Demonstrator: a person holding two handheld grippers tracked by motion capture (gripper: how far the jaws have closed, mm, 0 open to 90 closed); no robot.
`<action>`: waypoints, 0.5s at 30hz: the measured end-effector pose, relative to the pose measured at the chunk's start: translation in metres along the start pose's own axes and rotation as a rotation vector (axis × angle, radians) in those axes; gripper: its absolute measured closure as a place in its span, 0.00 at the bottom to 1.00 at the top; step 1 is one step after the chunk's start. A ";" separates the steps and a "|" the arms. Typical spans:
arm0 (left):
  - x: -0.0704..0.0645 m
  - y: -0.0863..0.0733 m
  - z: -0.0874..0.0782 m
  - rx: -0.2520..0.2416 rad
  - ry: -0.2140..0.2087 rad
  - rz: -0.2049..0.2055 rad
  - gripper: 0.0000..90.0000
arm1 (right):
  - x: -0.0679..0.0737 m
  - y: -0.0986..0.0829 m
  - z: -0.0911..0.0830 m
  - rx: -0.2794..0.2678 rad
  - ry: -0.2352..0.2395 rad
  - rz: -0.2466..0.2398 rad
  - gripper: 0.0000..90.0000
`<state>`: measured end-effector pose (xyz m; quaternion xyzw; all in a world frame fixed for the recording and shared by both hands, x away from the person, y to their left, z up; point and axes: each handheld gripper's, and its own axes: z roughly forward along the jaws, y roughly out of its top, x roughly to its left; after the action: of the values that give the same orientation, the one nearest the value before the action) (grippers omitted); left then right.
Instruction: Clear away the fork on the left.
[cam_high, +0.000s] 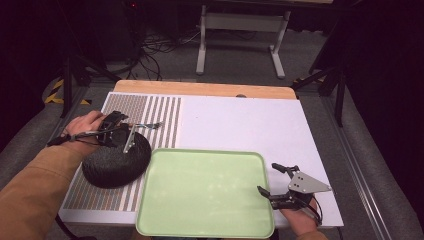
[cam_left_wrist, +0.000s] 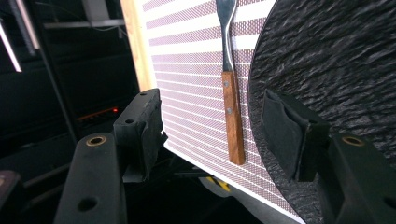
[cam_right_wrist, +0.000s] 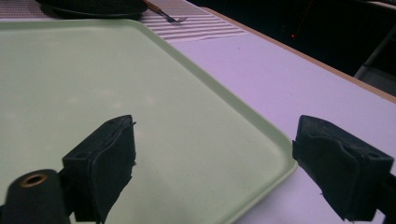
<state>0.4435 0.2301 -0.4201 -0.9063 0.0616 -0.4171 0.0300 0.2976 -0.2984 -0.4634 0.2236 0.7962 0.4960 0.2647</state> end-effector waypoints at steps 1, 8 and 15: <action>0.001 -0.001 0.002 0.002 0.001 -0.009 0.45 | 0.001 0.000 0.000 0.000 0.000 -0.003 0.15; 0.010 -0.004 0.018 0.032 -0.080 -0.044 0.47 | 0.001 0.000 -0.001 0.003 -0.006 -0.005 0.15; 0.025 -0.005 0.027 0.060 -0.134 -0.082 0.49 | 0.000 0.000 -0.001 -0.001 -0.007 -0.008 0.15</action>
<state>0.4804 0.2321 -0.4180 -0.9327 0.0096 -0.3578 0.0441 0.2965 -0.2988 -0.4628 0.2219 0.7958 0.4947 0.2697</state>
